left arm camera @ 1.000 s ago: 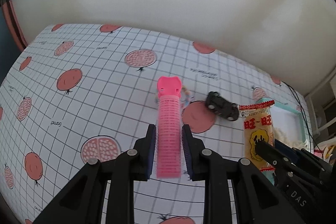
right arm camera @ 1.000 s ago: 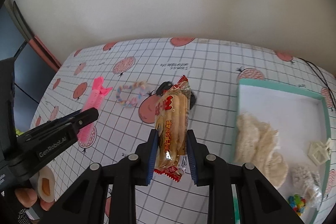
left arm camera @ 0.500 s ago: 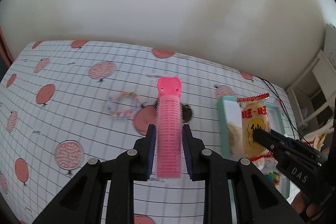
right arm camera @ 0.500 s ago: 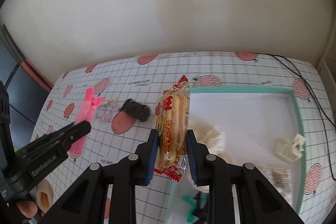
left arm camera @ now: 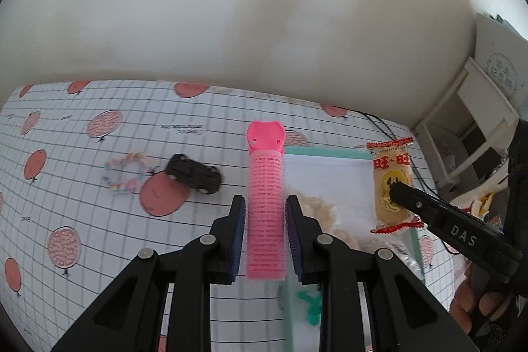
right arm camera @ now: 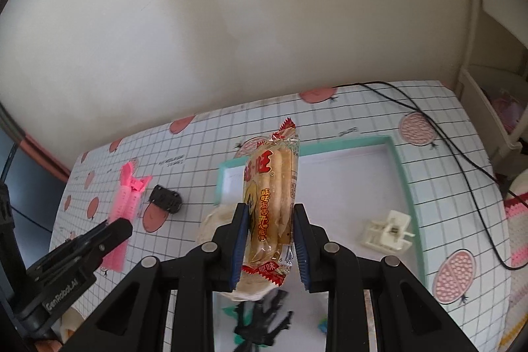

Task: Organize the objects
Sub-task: 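Carry the pink roller and snack packet with both grippers over the tray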

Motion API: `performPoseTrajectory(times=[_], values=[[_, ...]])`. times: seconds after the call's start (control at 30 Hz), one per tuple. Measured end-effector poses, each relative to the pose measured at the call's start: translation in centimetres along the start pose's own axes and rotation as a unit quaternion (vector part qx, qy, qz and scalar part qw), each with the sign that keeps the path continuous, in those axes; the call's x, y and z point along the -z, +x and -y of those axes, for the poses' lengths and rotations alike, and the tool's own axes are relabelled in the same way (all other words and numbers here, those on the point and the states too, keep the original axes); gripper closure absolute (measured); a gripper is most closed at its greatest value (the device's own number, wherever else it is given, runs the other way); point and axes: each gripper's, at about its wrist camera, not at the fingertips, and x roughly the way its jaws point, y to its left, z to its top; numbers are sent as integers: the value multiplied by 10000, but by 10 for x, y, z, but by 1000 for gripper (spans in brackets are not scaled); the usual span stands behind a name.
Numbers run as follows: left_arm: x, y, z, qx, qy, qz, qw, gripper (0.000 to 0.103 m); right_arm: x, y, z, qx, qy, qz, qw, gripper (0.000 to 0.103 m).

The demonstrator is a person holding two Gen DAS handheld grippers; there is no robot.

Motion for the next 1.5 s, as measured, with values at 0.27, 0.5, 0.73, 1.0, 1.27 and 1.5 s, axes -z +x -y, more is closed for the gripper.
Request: performPoseTrajectory(times=[0.27, 0.5, 0.73, 1.0, 1.27, 1.5], values=[[4, 8, 43, 241, 298, 5, 9993, 77, -3, -13, 27, 205, 171, 146, 9995, 74], [11, 25, 70, 431, 503, -56, 9978, 77, -5, -17, 44, 423, 255, 362, 9981, 74], [23, 49, 84, 540, 589, -279, 9964, 77, 2, 10, 55, 541, 267, 9, 9982, 74], [35, 69, 89, 458, 650, -517, 9955, 77, 15, 34, 62, 591, 281, -274, 9975, 74], [41, 83, 88, 418, 600, -760, 9944, 77, 18, 42, 61, 616, 249, -405, 9970, 74], [39, 81, 87, 450, 559, -775, 9944, 77, 17, 39, 58, 610, 221, -419, 9970, 73]])
